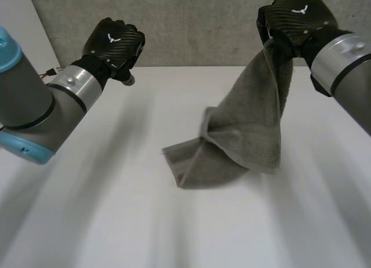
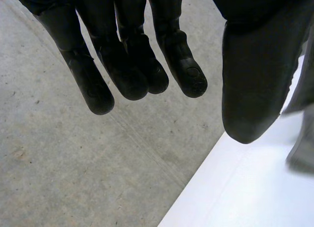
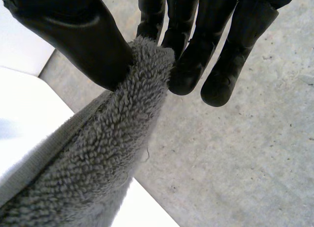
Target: Fold the towel.
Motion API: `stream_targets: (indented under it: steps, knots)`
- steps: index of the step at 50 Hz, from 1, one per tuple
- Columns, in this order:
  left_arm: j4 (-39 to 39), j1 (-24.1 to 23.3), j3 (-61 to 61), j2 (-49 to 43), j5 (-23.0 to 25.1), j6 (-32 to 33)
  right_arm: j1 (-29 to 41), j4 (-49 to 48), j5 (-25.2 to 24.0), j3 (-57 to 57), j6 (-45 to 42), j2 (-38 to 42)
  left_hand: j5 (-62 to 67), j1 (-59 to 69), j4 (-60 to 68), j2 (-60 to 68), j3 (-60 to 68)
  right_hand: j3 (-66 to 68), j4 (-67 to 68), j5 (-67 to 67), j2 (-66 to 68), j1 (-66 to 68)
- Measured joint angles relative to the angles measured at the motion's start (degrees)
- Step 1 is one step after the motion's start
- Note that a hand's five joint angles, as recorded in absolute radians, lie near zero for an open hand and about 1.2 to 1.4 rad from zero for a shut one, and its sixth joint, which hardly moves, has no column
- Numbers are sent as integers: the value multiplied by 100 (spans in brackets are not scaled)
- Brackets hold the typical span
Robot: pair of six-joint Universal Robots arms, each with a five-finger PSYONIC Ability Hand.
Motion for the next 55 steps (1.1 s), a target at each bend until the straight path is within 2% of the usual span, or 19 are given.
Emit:
stream_targets:
  steps: [2, 4, 7, 8, 11, 18, 19, 23, 26, 30, 34, 35, 37, 38, 40, 43, 49, 55]
  knots:
    - [2, 7, -165, 114, 3, -1, -28, 68, -70, 58, 15, -90, 383, -170, -224, -206, -203, 7, 0, 0, 0, 0]
    - [6, 8, -371, 201, 7, -2, -44, 156, -161, 152, 19, -162, 1978, -1167, -1370, -1300, -1284, 10, 0, 0, 31, 1]
    - [9, -16, -658, 241, 10, -2, -37, 315, -306, 348, 8, -208, -260, -4307, -4477, -4422, -4350, 11, 0, 0, 50, 7]
    - [10, -28, -741, 233, 11, -2, -29, 356, -344, 407, 4, -212, -702, -4977, -5062, -5055, -5018, 11, 0, 0, 51, 8]
    - [15, -68, -948, 183, 12, -12, 15, 434, -422, 536, -1, -206, -1210, -5510, -5667, -5638, -5594, 11, 0, 0, 52, 25]
    - [76, -178, -1278, 1, 11, -122, 270, 429, -414, 446, 34, -16, -936, -5328, -5557, -5487, -5476, 12, 0, 0, 53, 25]
    - [93, -188, -1330, -23, 9, -169, 420, 400, -362, 290, 63, 121, -275, -4739, -4982, -4901, -4911, 12, 0, 0, 53, 26]
    - [128, -141, -1422, -25, 6, -405, 918, 327, -27, -342, 215, 603, 3476, -941, -1220, -1042, -1223, 12, 0, 0, 53, 26]
    - [121, -13, -1451, 32, 2, -651, 1289, 268, 370, -902, 437, 982, 4144, -314, -64, -23, -43, 12, 0, 0, 53, 26]
    - [101, 307, -1505, 238, -2, -1032, 1743, 131, 841, -1608, 846, 1503, 4144, -314, 0, 21, -13, 12, 0, 0, 53, 30]
    - [126, 601, -1573, 469, -11, -1348, 2188, 75, 1046, -2104, 1119, 2000, 4144, -314, 0, 21, -11, -256, -283, -269, -190, -205]
    - [138, 684, -1593, 536, -18, -1441, 2339, 96, 1073, -2229, 1168, 2159, 4142, -315, -31, -3, -28, -713, -754, -713, -640, -623]
    - [167, 859, -1638, 666, -70, -1638, 2637, 204, 1104, -2452, 1223, 2473, 4121, -326, -355, -294, -261, -2472, -2488, -2503, -2400, -2380]
    - [171, 892, -1648, 690, -85, -1675, 2707, 246, 1109, -2500, 1228, 2545, 4119, -345, -441, -357, -340, -2873, -2787, -2816, -2798, -2779]
    - [194, 1044, -1707, 797, -196, -1850, 2938, 455, 1130, -2659, 1209, 2796, 4080, -530, -932, -847, -834, -4606, -4566, -4661, -4509, -4452]
    - [209, 1160, -1784, 883, -354, -1995, 3084, 729, 1193, -2749, 1116, 2949, 3388, -1151, -1497, -1409, -1405, -5612, -5660, -5788, -5482, -5420]
    - [215, 1208, -1915, 943, -545, -2084, 2868, 1031, 1390, -2624, 959, 2753, 2360, -2099, -2326, -2246, -2212, -6133, -6135, -6146, -5909, -5962]
    - [213, 1116, -2014, 928, -570, -2076, 2061, 1108, 1371, -1962, 917, 2131, 1510, -2910, -3100, -3020, -2985, -6185, -6147, -6146, -5959, -6028]
